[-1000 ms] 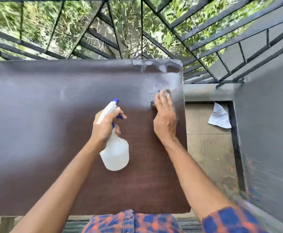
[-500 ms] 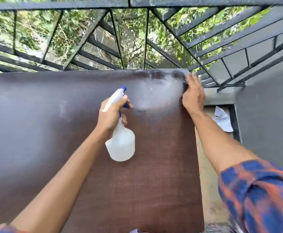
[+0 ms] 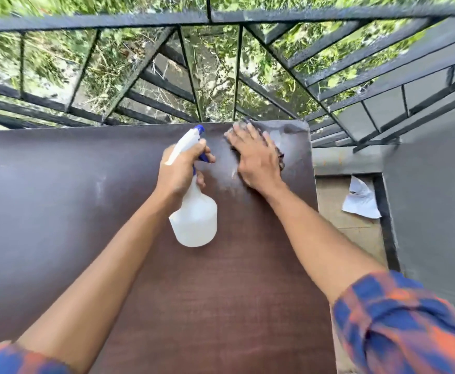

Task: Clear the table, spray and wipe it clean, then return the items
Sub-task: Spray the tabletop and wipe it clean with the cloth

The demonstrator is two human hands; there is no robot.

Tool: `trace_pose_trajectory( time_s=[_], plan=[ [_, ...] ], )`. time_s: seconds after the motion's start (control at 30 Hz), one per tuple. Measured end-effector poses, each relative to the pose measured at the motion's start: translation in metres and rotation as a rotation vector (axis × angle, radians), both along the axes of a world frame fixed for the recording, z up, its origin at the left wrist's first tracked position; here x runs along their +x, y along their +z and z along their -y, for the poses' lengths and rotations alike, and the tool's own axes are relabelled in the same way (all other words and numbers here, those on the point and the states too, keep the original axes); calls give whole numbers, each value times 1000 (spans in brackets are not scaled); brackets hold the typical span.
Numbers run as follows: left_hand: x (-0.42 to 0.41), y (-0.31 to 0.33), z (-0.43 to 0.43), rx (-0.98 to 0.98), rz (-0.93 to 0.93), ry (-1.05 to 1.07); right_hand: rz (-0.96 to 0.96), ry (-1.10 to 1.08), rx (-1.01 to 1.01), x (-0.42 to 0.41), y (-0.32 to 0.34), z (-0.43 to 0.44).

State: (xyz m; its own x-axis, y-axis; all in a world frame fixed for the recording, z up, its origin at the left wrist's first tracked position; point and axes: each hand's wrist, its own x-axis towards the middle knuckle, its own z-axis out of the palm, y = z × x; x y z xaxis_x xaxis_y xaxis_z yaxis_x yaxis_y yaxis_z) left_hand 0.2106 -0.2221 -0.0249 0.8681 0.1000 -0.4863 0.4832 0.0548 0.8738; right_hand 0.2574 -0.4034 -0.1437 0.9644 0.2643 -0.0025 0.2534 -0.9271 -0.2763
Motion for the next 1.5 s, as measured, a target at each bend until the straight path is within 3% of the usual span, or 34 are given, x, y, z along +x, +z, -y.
trace_pose_trajectory(
  time_s=[0.13,0.23,0.3,0.4,0.53,0.67,0.77,1.0,1.17,1.3,1.37,1.5],
  plan=[
    [4,3,3,-12,37,-3,-50,-363,74,44,11,73],
    [5,4,5,-30,33,3,-106,-535,175,34,19,114],
    [4,3,7,-36,20,-10,-34,-630,229,18,26,114],
    [3,3,9,-31,8,-17,103,-476,283,-5,37,68],
    [7,4,8,-12,57,-1,51,13,290,-18,37,-32],
    [10,5,0,12,58,167,117,240,376,-18,30,-96],
    [12,2,-13,25,57,158,19,194,212,1,29,-98],
    [8,-1,-28,64,41,161,-26,-374,78,52,1,44],
    [1,6,-14,72,46,106,-90,-503,254,22,3,110],
    [-9,11,-9,22,58,95,36,-629,316,-5,21,97],
    [-15,10,-12,16,42,83,157,-556,316,-21,30,68],
    [-28,8,-23,10,27,64,231,-90,316,-61,32,-29]
  ],
)
